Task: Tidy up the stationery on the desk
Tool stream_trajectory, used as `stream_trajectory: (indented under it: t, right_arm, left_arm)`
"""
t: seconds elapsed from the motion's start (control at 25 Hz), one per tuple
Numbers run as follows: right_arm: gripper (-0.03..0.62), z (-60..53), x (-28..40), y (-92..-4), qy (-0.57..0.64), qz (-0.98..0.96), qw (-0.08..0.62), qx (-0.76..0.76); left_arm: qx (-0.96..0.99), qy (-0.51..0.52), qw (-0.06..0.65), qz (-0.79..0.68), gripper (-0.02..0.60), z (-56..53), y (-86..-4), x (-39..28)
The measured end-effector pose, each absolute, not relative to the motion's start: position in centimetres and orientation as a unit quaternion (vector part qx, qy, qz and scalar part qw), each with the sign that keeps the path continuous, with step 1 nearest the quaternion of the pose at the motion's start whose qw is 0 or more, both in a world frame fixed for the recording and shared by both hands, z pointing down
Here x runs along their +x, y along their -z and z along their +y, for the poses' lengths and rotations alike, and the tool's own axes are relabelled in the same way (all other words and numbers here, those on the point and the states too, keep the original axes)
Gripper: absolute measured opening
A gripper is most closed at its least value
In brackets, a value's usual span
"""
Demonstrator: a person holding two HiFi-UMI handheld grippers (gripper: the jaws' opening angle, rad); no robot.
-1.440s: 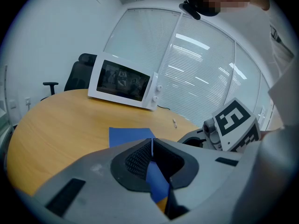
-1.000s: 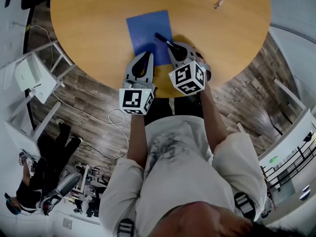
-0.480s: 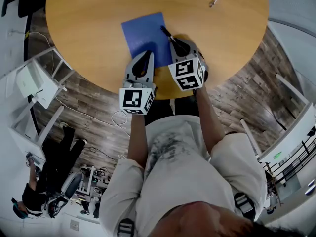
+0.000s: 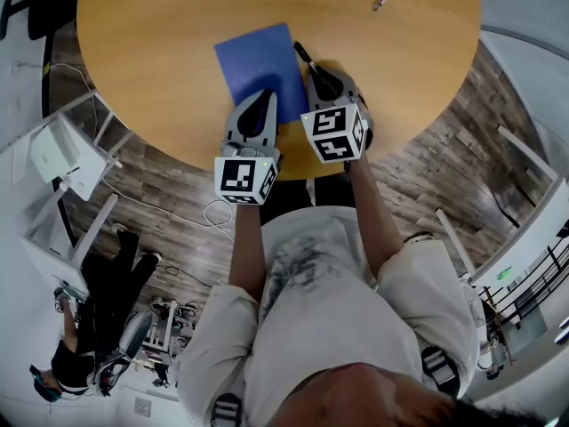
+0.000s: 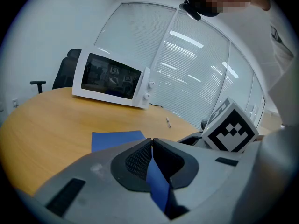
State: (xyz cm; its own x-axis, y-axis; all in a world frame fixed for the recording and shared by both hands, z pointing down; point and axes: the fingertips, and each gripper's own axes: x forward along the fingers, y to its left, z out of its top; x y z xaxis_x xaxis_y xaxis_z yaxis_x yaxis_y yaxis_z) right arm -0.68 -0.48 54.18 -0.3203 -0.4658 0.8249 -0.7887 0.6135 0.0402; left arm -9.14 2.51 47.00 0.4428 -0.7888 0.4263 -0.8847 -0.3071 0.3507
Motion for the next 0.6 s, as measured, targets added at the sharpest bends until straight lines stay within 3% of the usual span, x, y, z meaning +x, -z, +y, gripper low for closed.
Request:
stream_trajectory:
  t: [0.2,0.6]
  right_arm:
    - [0.132,0.2,-1.1,-54.1,-0.189,-0.797,0.427,0.382]
    - [0.135,1.0,-3.0,-53.5,-0.209,-0.816,0.405,0.356]
  left_arm:
    - [0.806,-0.089,0.275,-0.517,0.012,2.6,-47.1,-9.0]
    - [0.806,-0.089,0.275,-0.517,0.012,3.1,-47.1,-9.3]
